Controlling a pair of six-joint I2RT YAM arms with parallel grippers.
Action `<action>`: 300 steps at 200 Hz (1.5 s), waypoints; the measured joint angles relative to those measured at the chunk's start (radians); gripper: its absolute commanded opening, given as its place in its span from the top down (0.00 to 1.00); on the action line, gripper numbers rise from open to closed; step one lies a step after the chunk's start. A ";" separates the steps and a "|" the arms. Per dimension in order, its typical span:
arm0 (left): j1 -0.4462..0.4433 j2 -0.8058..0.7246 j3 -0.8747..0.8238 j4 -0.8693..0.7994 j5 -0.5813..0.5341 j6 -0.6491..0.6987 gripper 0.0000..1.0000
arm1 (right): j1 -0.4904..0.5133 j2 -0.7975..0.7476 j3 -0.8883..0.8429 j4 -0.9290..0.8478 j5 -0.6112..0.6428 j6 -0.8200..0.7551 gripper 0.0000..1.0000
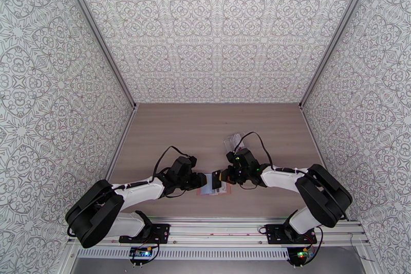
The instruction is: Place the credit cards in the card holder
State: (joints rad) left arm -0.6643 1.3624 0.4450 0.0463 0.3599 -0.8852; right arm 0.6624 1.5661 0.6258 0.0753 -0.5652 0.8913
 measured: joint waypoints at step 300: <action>-0.009 -0.054 0.010 -0.142 -0.066 0.040 0.56 | 0.017 0.011 -0.034 0.067 -0.008 0.037 1.00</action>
State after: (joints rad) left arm -0.6735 1.3087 0.4549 -0.0956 0.2943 -0.8455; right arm 0.6792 1.5776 0.5915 0.1425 -0.5728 0.9287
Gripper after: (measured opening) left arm 0.455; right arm 0.045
